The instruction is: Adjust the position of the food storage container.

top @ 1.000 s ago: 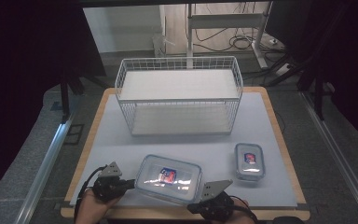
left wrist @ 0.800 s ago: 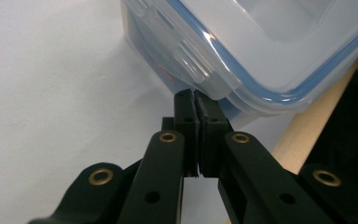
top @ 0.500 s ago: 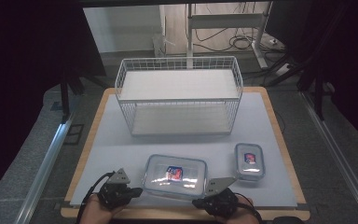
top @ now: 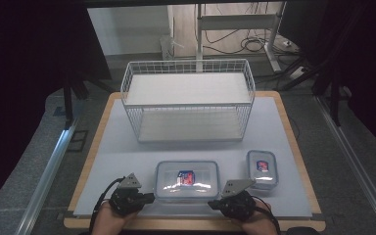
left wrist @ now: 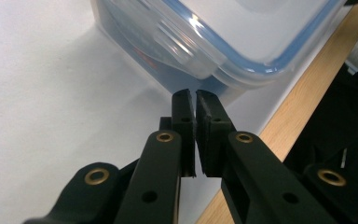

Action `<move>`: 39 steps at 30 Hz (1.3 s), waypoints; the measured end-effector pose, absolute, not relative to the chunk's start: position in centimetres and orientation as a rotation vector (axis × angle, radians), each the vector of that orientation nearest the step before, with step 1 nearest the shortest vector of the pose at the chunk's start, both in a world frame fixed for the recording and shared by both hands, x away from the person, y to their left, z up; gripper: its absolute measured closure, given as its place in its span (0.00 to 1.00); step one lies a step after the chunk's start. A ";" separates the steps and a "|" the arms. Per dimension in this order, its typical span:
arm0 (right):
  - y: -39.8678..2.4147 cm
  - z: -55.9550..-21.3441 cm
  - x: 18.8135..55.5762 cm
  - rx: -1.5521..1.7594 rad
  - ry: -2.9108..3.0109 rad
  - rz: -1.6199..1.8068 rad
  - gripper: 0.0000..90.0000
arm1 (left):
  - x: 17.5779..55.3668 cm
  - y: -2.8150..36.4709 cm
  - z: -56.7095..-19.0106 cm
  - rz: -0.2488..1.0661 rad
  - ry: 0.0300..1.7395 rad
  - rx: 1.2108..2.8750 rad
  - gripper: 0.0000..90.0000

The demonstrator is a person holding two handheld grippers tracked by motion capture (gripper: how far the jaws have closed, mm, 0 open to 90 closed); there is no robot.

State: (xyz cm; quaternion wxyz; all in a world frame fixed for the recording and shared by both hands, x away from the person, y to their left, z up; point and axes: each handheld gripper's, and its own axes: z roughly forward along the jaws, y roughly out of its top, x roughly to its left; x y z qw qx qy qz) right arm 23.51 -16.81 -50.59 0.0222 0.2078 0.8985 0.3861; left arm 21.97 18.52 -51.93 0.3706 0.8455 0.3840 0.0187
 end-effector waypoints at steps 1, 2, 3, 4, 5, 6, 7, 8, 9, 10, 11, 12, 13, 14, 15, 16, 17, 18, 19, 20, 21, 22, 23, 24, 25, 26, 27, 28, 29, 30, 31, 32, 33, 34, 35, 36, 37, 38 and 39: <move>-16.8 -50.6 23.5 0.644 2.784 1.196 1.00 | 21.9 18.6 -51.9 0.014 0.968 2.184 0.97; -16.8 -50.6 23.5 0.643 2.783 1.195 1.00 | 21.8 18.5 -52.0 -0.021 0.957 2.196 0.97; -16.8 -50.6 23.5 0.643 2.783 1.194 1.00 | 21.4 18.4 -52.0 -0.016 0.941 2.222 0.97; -16.8 -50.6 23.5 0.641 2.782 1.192 1.00 | 21.3 18.2 -52.1 -0.015 0.937 2.234 0.97; -16.8 -50.6 23.5 0.641 2.783 1.194 1.00 | 21.1 17.9 -52.0 -0.016 0.920 2.252 0.97; -16.8 -50.6 23.5 0.639 2.784 1.196 1.00 | 21.0 17.8 -52.0 -0.011 0.911 2.249 0.97; -16.8 -50.6 23.5 0.640 2.783 1.196 1.00 | 21.1 17.5 -51.9 -0.010 0.903 2.243 0.97; -16.8 -50.6 23.5 0.639 2.784 1.196 1.00 | 21.2 17.3 -51.9 -0.009 0.900 2.236 0.97; -16.8 -50.6 23.5 0.639 2.783 1.195 1.00 | 21.3 17.2 -51.9 -0.014 0.891 2.241 0.97; -16.8 -50.6 23.5 0.639 2.782 1.195 1.00 | 21.3 17.0 -52.0 -0.012 0.888 2.245 0.97; -16.8 -50.6 23.5 0.639 2.782 1.195 1.00 | 21.3 17.0 -52.0 -0.012 0.888 2.245 0.97; -16.9 -50.5 23.5 0.641 2.776 1.199 1.00 | 21.4 16.8 -52.2 0.007 0.895 2.248 0.97; -16.9 -50.5 23.6 0.640 2.775 1.201 1.00 | 21.5 16.8 -52.2 0.015 0.898 2.249 0.97; -16.9 -50.5 23.6 0.640 2.774 1.202 1.00 | 21.6 16.8 -52.2 0.026 0.901 2.245 0.97; -16.9 -50.5 23.7 0.645 2.771 1.205 1.00 | 21.7 16.9 -52.2 0.038 0.900 2.246 0.97; -16.8 -50.5 23.7 0.649 2.769 1.207 1.00 | 21.8 16.9 -52.2 0.044 0.903 2.239 0.97; -16.8 -50.5 23.8 0.647 2.768 1.205 1.00 | 22.0 16.9 -52.2 0.049 0.900 2.233 0.97; -16.7 -50.5 23.9 0.645 2.765 1.202 1.00 | 22.1 16.9 -52.3 0.050 0.897 2.229 0.97; -16.7 -50.5 24.0 0.646 2.764 1.202 1.00 | 22.2 16.9 -52.3 0.053 0.891 2.228 0.97; -16.7 -50.5 24.1 0.647 2.762 1.199 1.00 | 22.4 16.9 -52.4 0.054 0.885 2.234 0.97; -16.7 -50.5 24.1 0.647 2.762 1.199 1.00 | 22.4 16.9 -52.4 0.054 0.885 2.234 0.97; -16.7 -50.5 24.4 0.649 2.754 1.194 1.00 | 22.6 16.7 -52.5 0.060 0.880 2.229 0.97; -16.7 -50.5 24.5 0.654 2.751 1.193 1.00 | 22.7 16.6 -52.5 0.066 0.874 2.235 0.97; -16.7 -50.5 24.6 0.662 2.746 1.191 1.00 | 22.8 16.5 -52.5 0.069 0.871 2.235 0.97; -16.8 -50.5 24.7 0.667 2.742 1.191 1.00 | 22.9 16.4 -52.5 0.075 0.868 2.236 0.97; -16.9 -50.5 24.9 0.677 2.738 1.189 1.00 | 22.9 16.2 -52.5 0.082 0.863 2.243 0.96; -17.0 -50.5 25.0 0.681 2.733 1.190 1.00 | 23.0 16.1 -52.5 0.086 0.861 2.244 0.96; -17.1 -50.5 25.2 0.684 2.731 1.189 1.00 | 23.0 16.1 -52.5 0.090 0.858 2.249 0.96; -17.1 -50.5 25.2 0.684 2.731 1.189 1.00 | 23.0 16.1 -52.5 0.090 0.858 2.249 0.96; -17.1 -50.5 25.3 0.696 2.729 1.191 1.00 | 23.1 15.9 -52.5 0.096 0.857 2.253 0.96; -17.2 -50.5 25.3 0.695 2.730 1.189 1.00 | 23.0 16.0 -52.5 0.102 0.855 2.257 0.96; -17.2 -50.4 25.3 0.687 2.730 1.185 1.00 | 23.0 16.1 -52.4 0.111 0.854 2.262 0.95; -17.2 -50.4 25.3 0.687 2.730 1.185 1.00 | 23.0 16.1 -52.4 0.111 0.854 2.262 0.94; -17.5 -50.0 25.2 0.668 2.733 1.168 0.98 | 22.7 16.6 -52.1 0.168 0.873 2.254 0.91; -17.5 -50.0 25.2 0.668 2.733 1.168 0.98 | 22.7 16.6 -52.1 0.168 0.873 2.254 0.89; -17.7 -49.9 25.2 0.661 2.732 1.163 0.97 | 22.6 17.2 -51.8 0.202 0.889 2.242 0.89; -18.1 -49.6 25.1 0.663 2.725 1.157 0.94 | 22.5 17.6 -51.6 0.221 0.904 2.228 0.86; -18.5 -49.5 25.2 0.672 2.720 1.155 0.92 | 22.4 18.0 -51.5 0.237 0.919 2.214 0.84; -18.9 -49.3 25.2 0.678 2.708 1.154 0.89 | 22.4 18.4 -51.4 0.256 0.935 2.200 0.79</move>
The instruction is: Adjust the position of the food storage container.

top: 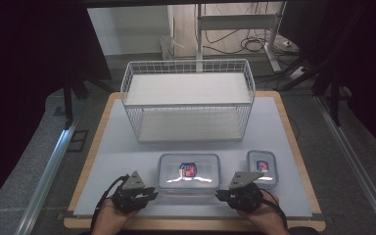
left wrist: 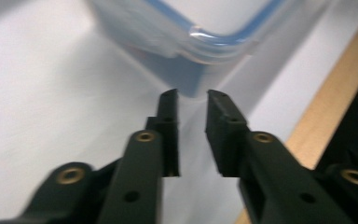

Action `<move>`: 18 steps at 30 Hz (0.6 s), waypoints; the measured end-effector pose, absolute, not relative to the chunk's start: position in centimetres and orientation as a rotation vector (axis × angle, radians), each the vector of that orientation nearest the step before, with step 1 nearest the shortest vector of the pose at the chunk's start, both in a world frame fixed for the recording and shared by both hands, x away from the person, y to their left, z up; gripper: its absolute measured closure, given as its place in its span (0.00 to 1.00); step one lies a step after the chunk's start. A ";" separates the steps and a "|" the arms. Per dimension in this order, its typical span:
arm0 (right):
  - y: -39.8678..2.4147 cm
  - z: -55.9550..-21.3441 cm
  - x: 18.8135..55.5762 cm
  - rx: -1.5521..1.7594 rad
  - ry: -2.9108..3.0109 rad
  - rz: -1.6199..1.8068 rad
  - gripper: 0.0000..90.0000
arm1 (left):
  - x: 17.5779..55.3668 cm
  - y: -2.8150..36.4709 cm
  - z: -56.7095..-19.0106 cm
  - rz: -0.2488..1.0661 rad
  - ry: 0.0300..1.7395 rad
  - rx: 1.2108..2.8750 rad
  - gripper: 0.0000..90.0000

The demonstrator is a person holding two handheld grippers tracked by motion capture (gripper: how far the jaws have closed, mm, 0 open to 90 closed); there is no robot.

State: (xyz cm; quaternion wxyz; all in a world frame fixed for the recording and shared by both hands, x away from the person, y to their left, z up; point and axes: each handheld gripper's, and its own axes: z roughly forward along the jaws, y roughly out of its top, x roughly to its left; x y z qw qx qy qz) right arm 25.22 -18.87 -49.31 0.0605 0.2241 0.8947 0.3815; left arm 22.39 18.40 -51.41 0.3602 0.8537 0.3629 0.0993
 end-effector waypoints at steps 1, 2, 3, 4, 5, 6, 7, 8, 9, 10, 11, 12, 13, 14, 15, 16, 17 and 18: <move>-19.3 -49.1 25.3 0.690 2.689 1.155 0.87 | 22.4 18.7 -51.4 0.269 0.951 2.188 0.74; -19.7 -49.0 25.4 0.704 2.667 1.159 0.84 | 22.4 19.0 -51.4 0.279 0.962 2.181 0.71; -20.2 -48.7 25.5 0.722 2.649 1.175 0.79 | 22.4 19.2 -51.4 0.290 0.970 2.172 0.66; -20.6 -48.6 25.7 0.745 2.628 1.189 0.75 | 22.3 19.3 -51.5 0.302 0.979 2.162 0.61; -21.0 -48.4 25.8 0.767 2.604 1.193 0.70 | 22.3 19.3 -51.5 0.302 0.979 2.162 0.57; -21.0 -48.4 25.8 0.767 2.604 1.193 0.70 | 22.3 19.4 -51.5 0.320 0.987 2.153 0.57; -21.9 -48.3 26.1 0.801 2.560 1.172 0.58 | 22.3 19.4 -51.5 0.330 0.987 2.141 0.44; -22.1 -48.4 26.2 0.808 2.551 1.166 0.53 | 22.3 19.5 -51.5 0.344 0.984 2.126 0.40; -22.3 -48.4 26.3 0.817 2.540 1.158 0.50 | 22.3 19.6 -51.6 0.351 0.981 2.118 0.36; -22.5 -48.4 26.3 0.822 2.534 1.154 0.47 | 22.3 19.6 -51.6 0.356 0.979 2.115 0.33; -22.6 -48.4 26.3 0.820 2.532 1.152 0.43 | 22.3 19.6 -51.7 0.375 0.988 2.113 0.29; -22.7 -48.5 26.3 0.814 2.524 1.149 0.39 | 22.3 19.7 -51.7 0.386 0.992 2.117 0.23; -22.8 -48.5 26.3 0.809 2.519 1.148 0.36 | 22.3 19.7 -51.8 0.397 0.996 2.119 0.20; -22.9 -48.6 26.3 0.809 2.519 1.147 0.34 | 22.3 19.8 -51.8 0.409 0.999 2.119 0.18; -22.9 -48.7 26.4 0.804 2.519 1.145 0.30 | 22.3 19.8 -51.8 0.409 0.999 2.119 0.15; -23.0 -48.7 26.4 0.801 2.518 1.148 0.27 | 22.3 20.0 -51.9 0.418 0.998 2.105 0.12; -23.0 -48.8 26.4 0.803 2.516 1.155 0.24 | 22.3 20.1 -52.0 0.422 0.995 2.097 0.10; -23.0 -48.8 26.4 0.803 2.516 1.155 0.24 | 22.3 20.1 -52.0 0.422 0.995 2.097 0.09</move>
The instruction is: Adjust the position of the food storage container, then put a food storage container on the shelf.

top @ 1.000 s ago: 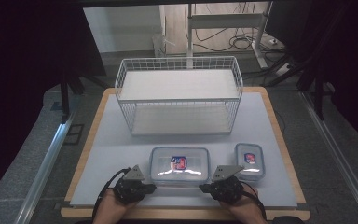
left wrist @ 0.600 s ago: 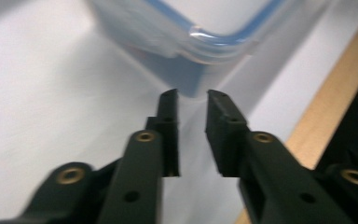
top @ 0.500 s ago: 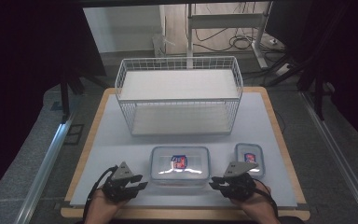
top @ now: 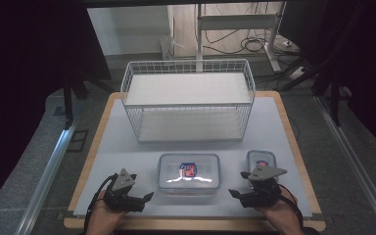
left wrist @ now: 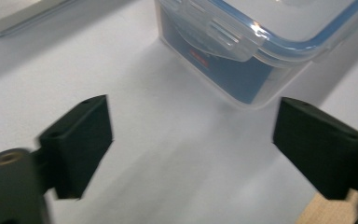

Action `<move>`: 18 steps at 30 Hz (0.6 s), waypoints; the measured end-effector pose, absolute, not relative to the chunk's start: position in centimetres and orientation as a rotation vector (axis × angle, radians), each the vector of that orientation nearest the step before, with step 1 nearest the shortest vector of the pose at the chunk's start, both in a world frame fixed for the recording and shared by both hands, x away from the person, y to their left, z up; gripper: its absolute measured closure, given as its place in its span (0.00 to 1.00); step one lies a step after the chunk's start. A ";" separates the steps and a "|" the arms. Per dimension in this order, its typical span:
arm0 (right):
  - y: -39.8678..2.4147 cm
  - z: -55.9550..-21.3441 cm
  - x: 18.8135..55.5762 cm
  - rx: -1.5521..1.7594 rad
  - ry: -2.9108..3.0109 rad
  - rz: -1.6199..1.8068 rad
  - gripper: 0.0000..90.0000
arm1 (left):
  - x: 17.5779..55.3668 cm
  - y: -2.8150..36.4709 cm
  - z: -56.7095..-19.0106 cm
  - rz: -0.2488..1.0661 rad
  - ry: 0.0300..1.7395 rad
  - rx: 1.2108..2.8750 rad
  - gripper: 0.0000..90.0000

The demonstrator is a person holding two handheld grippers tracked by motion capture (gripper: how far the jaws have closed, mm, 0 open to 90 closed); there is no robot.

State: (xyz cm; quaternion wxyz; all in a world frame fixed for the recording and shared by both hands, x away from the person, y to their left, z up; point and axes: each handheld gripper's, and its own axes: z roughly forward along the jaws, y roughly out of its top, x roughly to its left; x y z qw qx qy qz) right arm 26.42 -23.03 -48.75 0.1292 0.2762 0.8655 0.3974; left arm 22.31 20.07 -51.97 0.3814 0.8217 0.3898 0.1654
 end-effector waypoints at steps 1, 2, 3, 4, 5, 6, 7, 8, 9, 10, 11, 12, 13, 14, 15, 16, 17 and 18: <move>-23.1 -48.9 26.5 0.811 2.522 1.169 0.20 | 22.3 20.3 -52.1 0.431 0.983 2.084 0.09; -23.2 -48.9 26.6 0.812 2.522 1.164 0.19 | 22.3 20.3 -52.1 0.429 0.980 2.077 0.09; -23.2 -48.9 26.6 0.812 2.521 1.162 0.18 | 22.3 20.3 -52.1 0.429 0.980 2.077 0.09; -23.2 -49.0 26.6 0.811 2.522 1.163 0.17 | 22.3 20.4 -52.1 0.430 0.974 2.059 0.09; -23.3 -49.0 26.7 0.813 2.521 1.164 0.17 | 22.3 20.5 -52.1 0.429 0.972 2.047 0.09; -23.3 -49.0 26.7 0.815 2.518 1.161 0.16 | 22.3 20.5 -52.1 0.428 0.973 2.040 0.09; -23.4 -49.0 26.7 0.812 2.515 1.160 0.16 | 22.3 20.5 -52.1 0.428 0.973 2.040 0.09; -23.4 -49.0 26.7 0.812 2.514 1.164 0.15 | 22.3 20.5 -52.1 0.427 0.976 2.022 0.09; -23.4 -49.0 26.8 0.813 2.513 1.167 0.15 | 22.3 20.6 -52.1 0.427 0.978 2.018 0.09; -23.5 -49.0 26.8 0.812 2.510 1.169 0.15 | 22.3 20.6 -52.1 0.426 0.980 2.017 0.09; -23.5 -49.0 26.7 0.813 2.508 1.171 0.14 | 22.3 20.6 -52.1 0.426 0.980 2.017 0.09; -23.5 -49.0 26.8 0.813 2.507 1.172 0.14 | 22.3 20.6 -52.1 0.433 0.984 2.015 0.09; -23.5 -49.0 26.7 0.815 2.505 1.174 0.13 | 22.3 20.6 -52.1 0.434 0.987 2.014 0.09; -23.5 -49.0 26.7 0.815 2.503 1.175 0.13 | 22.3 20.6 -52.1 0.433 0.990 2.017 0.09; -23.6 -49.0 26.8 0.815 2.501 1.176 0.12 | 22.4 20.6 -52.0 0.432 0.991 2.023 0.09; -23.6 -49.0 26.8 0.821 2.499 1.180 0.12 | 22.4 20.6 -52.0 0.434 0.992 2.033 0.09; -23.6 -49.0 26.8 0.832 2.497 1.189 0.12 | 22.4 20.5 -52.1 0.435 0.993 2.044 0.09; -23.6 -49.0 26.8 0.843 2.496 1.194 0.12 | 22.5 20.5 -52.1 0.436 0.995 2.052 0.10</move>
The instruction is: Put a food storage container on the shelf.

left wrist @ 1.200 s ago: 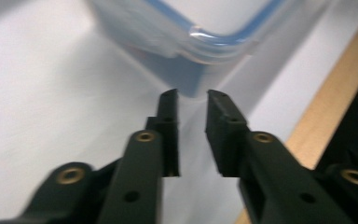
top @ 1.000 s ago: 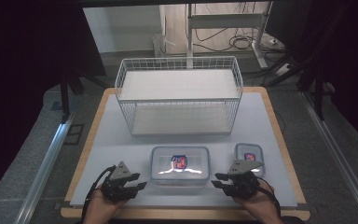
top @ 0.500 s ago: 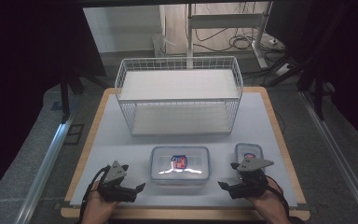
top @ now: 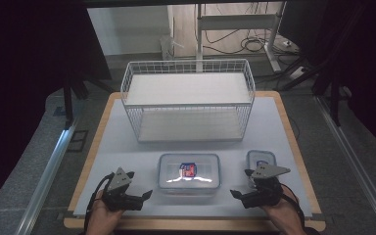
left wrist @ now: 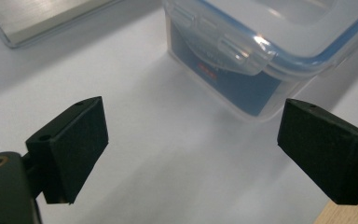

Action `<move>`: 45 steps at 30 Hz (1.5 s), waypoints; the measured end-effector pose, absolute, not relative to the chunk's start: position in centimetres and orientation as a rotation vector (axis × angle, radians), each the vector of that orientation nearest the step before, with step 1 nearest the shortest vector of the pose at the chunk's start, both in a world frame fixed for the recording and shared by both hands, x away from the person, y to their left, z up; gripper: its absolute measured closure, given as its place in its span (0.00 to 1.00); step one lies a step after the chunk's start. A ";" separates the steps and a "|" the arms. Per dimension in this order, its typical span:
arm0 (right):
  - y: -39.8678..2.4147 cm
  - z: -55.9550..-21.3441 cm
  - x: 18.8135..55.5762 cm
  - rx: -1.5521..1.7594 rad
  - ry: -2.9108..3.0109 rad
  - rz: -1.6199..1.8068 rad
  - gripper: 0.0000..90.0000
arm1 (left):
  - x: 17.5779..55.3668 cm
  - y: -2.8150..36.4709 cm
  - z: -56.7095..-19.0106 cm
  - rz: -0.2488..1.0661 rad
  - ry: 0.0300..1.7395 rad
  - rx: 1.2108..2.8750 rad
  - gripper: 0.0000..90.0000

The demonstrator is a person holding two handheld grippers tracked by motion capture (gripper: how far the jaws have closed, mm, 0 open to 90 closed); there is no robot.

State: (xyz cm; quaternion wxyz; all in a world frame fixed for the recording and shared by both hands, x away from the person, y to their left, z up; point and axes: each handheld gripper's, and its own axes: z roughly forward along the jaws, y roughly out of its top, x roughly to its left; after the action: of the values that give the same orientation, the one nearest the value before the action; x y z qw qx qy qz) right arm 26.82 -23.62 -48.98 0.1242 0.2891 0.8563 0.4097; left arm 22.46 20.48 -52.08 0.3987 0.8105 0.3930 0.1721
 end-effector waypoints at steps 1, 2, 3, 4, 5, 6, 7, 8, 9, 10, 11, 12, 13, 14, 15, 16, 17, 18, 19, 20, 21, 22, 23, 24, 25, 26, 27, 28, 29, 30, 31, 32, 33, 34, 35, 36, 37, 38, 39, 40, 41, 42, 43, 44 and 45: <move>-23.6 -49.0 26.8 0.848 2.494 1.198 0.12 | 22.5 20.4 -52.1 0.433 0.998 2.062 0.10; -23.7 -49.0 26.9 0.855 2.490 1.202 0.12 | 22.5 20.4 -52.1 0.431 1.002 2.064 0.10; -23.7 -49.0 26.9 0.859 2.488 1.204 0.12 | 22.5 20.4 -52.0 0.423 1.005 2.063 0.10; -23.7 -48.9 26.9 0.863 2.487 1.211 0.12 | 22.5 20.3 -52.0 0.415 1.007 2.062 0.10; -23.7 -48.9 26.9 0.865 2.485 1.215 0.12 | 22.5 20.3 -52.0 0.415 1.007 2.062 0.10; -23.7 -48.9 26.9 0.867 2.485 1.219 0.12 | 22.5 20.3 -51.8 0.403 1.010 2.056 0.10; -23.7 -48.8 26.9 0.869 2.486 1.222 0.11 | 22.5 20.2 -51.7 0.396 1.012 2.054 0.09; -23.7 -48.8 27.0 0.869 2.484 1.230 0.11 | 22.5 20.2 -51.7 0.393 1.013 2.053 0.09; -23.7 -48.8 27.0 0.866 2.484 1.232 0.11 | 22.6 20.2 -51.6 0.386 1.015 2.052 0.09; -23.6 -48.8 27.0 0.866 2.487 1.231 0.11 | 22.6 20.1 -51.6 0.378 1.017 2.052 0.09; -23.5 -48.8 27.1 0.869 2.488 1.232 0.10 | 22.6 20.1 -51.6 0.378 1.017 2.052 0.09; -23.4 -48.7 27.1 0.870 2.491 1.232 0.10 | 22.8 20.0 -51.5 0.363 1.023 2.052 0.09; -23.4 -48.7 27.2 0.873 2.497 1.230 0.10 | 22.9 20.0 -51.5 0.347 1.024 2.048 0.09; -23.3 -48.6 27.3 0.880 2.499 1.235 0.10 | 23.0 19.9 -51.4 0.333 1.026 2.044 0.09; -23.2 -48.6 27.3 0.890 2.499 1.243 0.10 | 23.1 19.8 -51.3 0.321 1.027 2.040 0.09; -23.1 -48.5 27.4 0.898 2.500 1.248 0.09 | 23.2 19.7 -51.3 0.313 1.029 2.035 0.09; -23.0 -48.5 27.5 0.906 2.501 1.253 0.08 | 23.3 19.6 -51.3 0.302 1.030 2.034 0.09; -22.9 -48.5 27.7 0.921 2.505 1.247 0.07 | 23.3 19.5 -51.2 0.297 1.031 2.036 0.09; -22.9 -48.5 27.7 0.925 2.510 1.245 0.06 | 23.4 19.3 -51.2 0.293 1.031 2.040 0.08; -22.8 -48.5 27.8 0.936 2.517 1.247 0.05 | 23.5 19.2 -51.2 0.290 1.027 2.042 0.07; -22.7 -48.6 27.9 0.937 2.518 1.251 0.04 | 23.6 19.1 -51.1 0.285 1.026 2.035 0.07; -22.6 -48.6 28.0 0.946 2.530 1.250 0.02 | 23.8 19.0 -51.0 0.269 1.022 2.030 0.06; -22.4 -48.6 28.2 0.955 2.528 1.254 0.01 | 24.0 19.0 -51.0 0.255 1.018 2.029 0.06; -22.3 -48.5 28.3 0.978 2.525 1.251 0.00 | 24.2 18.9 -50.9 0.250 1.017 2.025 0.06; -22.1 -48.5 28.5 0.993 2.530 1.246 0.00 | 24.4 18.9 -50.8 0.244 1.022 2.014 0.07; -22.0 -48.5 28.6 0.998 2.536 1.246 0.00 | 24.7 18.9 -50.7 0.224 1.021 2.002 0.07; -21.8 -48.4 28.6 0.996 2.545 1.249 0.00 | 24.7 18.9 -50.7 0.224 1.021 2.002 0.08; -21.7 -48.3 28.7 0.988 2.564 1.255 0.01 | 25.2 19.0 -50.5 0.191 1.019 1.979 0.08; -21.7 -48.3 28.8 0.985 2.577 1.270 0.01 | 25.4 19.1 -50.4 0.174 1.020 1.960 0.09; -21.5 -48.1 28.9 1.000 2.579 1.278 0.04 | 25.7 19.2 -50.4 0.161 1.020 1.950 0.11; -21.5 -48.1 28.9 1.000 2.579 1.278 0.04 | 25.7 19.2 -50.4 0.161 1.020 1.950 0.12; -21.3 -47.9 29.1 1.003 2.590 1.284 0.06 | 26.2 19.2 -50.4 0.135 1.019 1.942 0.12; -21.2 -47.8 29.2 1.004 2.592 1.283 0.07 | 26.4 19.2 -50.4 0.123 1.024 1.938 0.12; -21.2 -47.7 29.4 1.003 2.595 1.283 0.08 | 26.6 19.2 -50.4 0.107 1.024 1.935 0.13; -21.1 -47.6 29.6 1.009 2.598 1.290 0.10 | 26.6 19.2 -50.4 0.107 1.024 1.935 0.13; -21.0 -47.6 29.8 1.018 2.605 1.298 0.11 | 27.1 19.1 -50.4 0.076 1.025 1.924 0.13; -20.9 -47.6 30.0 1.035 2.614 1.303 0.12 | 27.4 19.0 -50.4 0.054 1.022 1.918 0.13; -20.7 -47.8 30.3 1.042 2.622 1.305 0.13 | 27.6 19.0 -50.5 0.040 1.018 1.918 0.13; -20.5 -47.8 30.5 1.046 2.628 1.301 0.13 | 27.9 18.8 -50.5 0.019 1.010 1.918 0.13; -20.3 -47.9 30.7 1.052 2.636 1.303 0.14 | 28.2 18.5 -50.6 0.009 1.006 1.921 0.13; -20.1 -48.1 30.9 1.060 2.646 1.297 0.14 | 28.4 18.3 -50.7 -0.001 1.006 1.928 0.13; -19.8 -48.2 31.0 1.065 2.656 1.290 0.14 | 28.6 18.0 -50.8 -0.015 1.008 1.935 0.13; -19.6 -48.3 31.2 1.070 2.662 1.285 0.14 | 28.8 17.6 -50.9 -0.031 1.004 1.952 0.13; -19.3 -48.5 31.4 1.074 2.674 1.273 0.14 | 29.0 17.4 -51.0 -0.039 1.003 1.956 0.13; -19.1 -48.6 31.5 1.080 2.681 1.270 0.14 | 29.2 17.2 -51.1 -0.061 1.003 1.952 0.12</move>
State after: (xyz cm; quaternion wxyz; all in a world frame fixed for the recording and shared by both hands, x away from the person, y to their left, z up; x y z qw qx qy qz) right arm 31.52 -19.07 -48.55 -0.0079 0.3422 0.8491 0.4023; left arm 29.21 17.23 -51.08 0.4558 0.7914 0.4067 -0.0248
